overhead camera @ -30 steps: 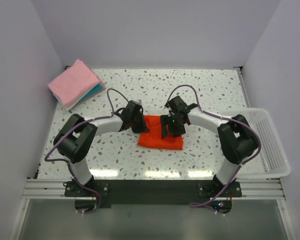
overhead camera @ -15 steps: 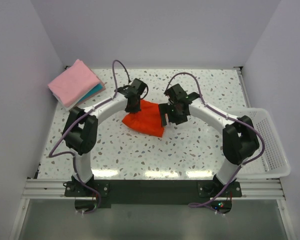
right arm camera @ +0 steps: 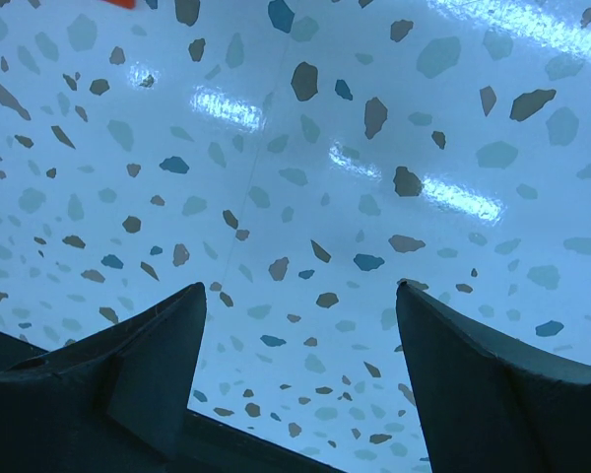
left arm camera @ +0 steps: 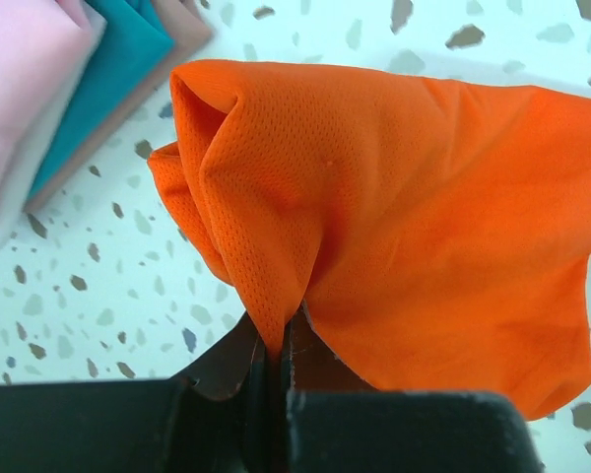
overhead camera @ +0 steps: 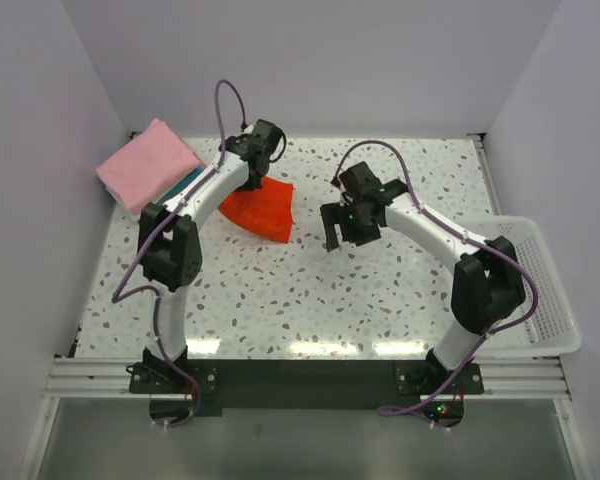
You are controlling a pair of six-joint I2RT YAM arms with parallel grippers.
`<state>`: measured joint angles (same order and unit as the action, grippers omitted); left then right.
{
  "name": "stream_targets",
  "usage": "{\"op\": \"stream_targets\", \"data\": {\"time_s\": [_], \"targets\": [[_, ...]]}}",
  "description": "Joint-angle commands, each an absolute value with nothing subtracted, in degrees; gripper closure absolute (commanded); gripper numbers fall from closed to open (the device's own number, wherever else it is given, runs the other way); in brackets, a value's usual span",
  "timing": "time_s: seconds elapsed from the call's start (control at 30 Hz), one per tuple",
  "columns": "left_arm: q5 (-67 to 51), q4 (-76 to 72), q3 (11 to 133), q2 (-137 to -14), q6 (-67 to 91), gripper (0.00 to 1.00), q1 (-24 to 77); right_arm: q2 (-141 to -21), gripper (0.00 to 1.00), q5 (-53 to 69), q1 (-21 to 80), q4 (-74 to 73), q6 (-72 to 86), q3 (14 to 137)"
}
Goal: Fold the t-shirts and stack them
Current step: Neatly place the folded tshirt to the corner
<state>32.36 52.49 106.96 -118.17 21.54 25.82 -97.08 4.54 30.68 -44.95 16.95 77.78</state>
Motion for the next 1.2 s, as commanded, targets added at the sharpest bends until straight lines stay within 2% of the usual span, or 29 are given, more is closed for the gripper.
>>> {"op": "stream_targets", "data": {"time_s": [0.0,0.2,0.57,1.17], "targets": [[37.0,57.74,114.68,-119.88,17.67,1.0,23.21,-94.92,0.19,7.47,30.23,-46.05,14.77,80.07],[37.97,59.77,121.9,-121.82,14.33,1.0,19.26,-95.19,0.19,9.67,30.15,-45.09,15.03,79.54],[33.31,52.39,130.87,-122.52,5.19,1.0,14.33,-95.8,0.19,7.82,29.97,-45.44,14.15,80.24],[15.56,43.42,136.06,-117.07,8.53,1.0,3.08,-98.0,0.19,6.15,29.97,-46.41,13.8,80.77]]}}
